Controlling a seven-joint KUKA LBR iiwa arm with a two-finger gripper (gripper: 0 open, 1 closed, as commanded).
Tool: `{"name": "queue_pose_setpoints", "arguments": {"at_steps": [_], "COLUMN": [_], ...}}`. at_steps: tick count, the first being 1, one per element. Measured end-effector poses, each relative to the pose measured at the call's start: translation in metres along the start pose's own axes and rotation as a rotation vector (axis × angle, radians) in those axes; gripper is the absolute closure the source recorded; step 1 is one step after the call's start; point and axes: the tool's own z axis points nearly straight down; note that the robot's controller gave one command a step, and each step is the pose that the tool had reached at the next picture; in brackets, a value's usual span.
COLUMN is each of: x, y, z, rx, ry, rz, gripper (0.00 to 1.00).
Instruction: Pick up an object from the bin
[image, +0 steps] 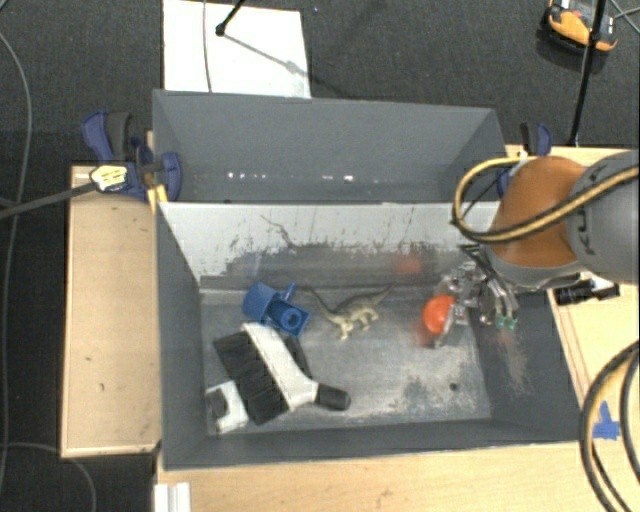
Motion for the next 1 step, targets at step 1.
{"name": "queue_pose_setpoints", "arguments": {"at_steps": [1], "x": [-0.0006], "y": [0.0001], "z": [-0.0044], "rx": [0.000], "ry": [-0.003], "rz": [0.000], "gripper": [1.00]}}
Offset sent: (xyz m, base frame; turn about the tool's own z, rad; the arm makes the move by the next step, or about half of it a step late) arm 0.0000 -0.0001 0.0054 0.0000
